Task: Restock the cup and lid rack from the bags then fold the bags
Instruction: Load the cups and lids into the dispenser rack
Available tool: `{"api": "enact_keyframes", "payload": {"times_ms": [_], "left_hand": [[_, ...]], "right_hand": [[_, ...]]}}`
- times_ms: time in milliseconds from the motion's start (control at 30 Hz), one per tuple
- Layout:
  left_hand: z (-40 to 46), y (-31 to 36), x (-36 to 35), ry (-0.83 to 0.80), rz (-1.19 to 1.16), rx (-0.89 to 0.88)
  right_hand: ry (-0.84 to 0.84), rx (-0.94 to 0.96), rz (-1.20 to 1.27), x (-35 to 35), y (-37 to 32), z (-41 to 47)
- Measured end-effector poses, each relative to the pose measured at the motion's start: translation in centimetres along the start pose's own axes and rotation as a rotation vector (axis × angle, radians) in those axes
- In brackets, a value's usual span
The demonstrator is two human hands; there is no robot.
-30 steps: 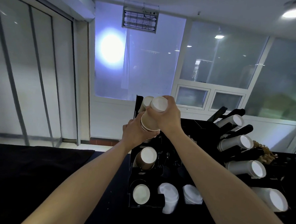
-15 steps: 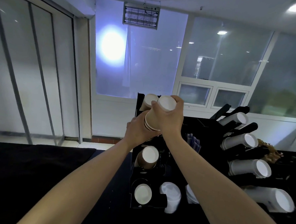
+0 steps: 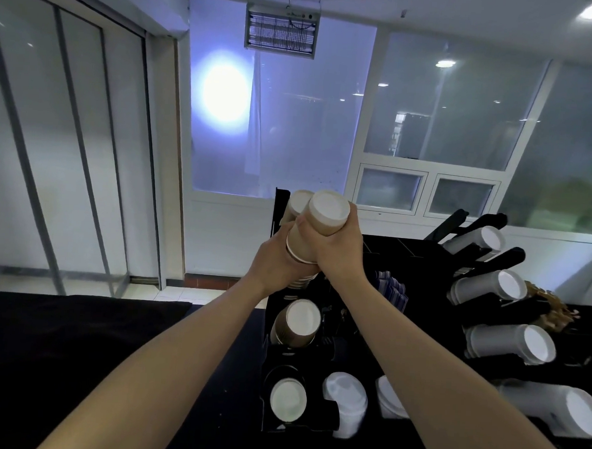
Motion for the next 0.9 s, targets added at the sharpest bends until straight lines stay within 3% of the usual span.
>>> {"api": "enact_keyframes", "payload": {"times_ms": [300,433,567,667,767,900], "left_hand": [[0.0,-0.1,0.1,0.045,0.043,0.037],[0.0,0.1,0.1,0.069,0.053,0.018],[-0.1,0.3,-0.1,0.066,0.052,-0.018],[-0.2,0.6,-0.1,0.047,0.033,-0.039],[-0.5,0.6,0.0,0.026,0.001,-0.060],[-0.7,0.2,-0.1,-0.030,-0.008,-0.071]], "right_hand": [[-0.111,0.003,-0.067,0.6,-0.4,1.1],[-0.286,-0.022,-0.104,1.5,-0.9,2.2],[-0.535,-0.142,0.023,3.3,-0.4,2.0],[-0.559,-0.235,0.107,4.5,-0.8,1.6],[-0.595,-0.278,0.029,4.5,-2.4,2.1],[-0.583,-0.602,-0.011,4.9,-3.6,3.8]]}}
Point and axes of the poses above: each hand's wrist, its own z-axis towards the middle knuckle, its own x-axis out of the back of the hand, y = z × x, the point moved 2 cm from there along z, towards the middle knuckle, and after that the axes turned 1 degree about -x, right-handed, at the moved point
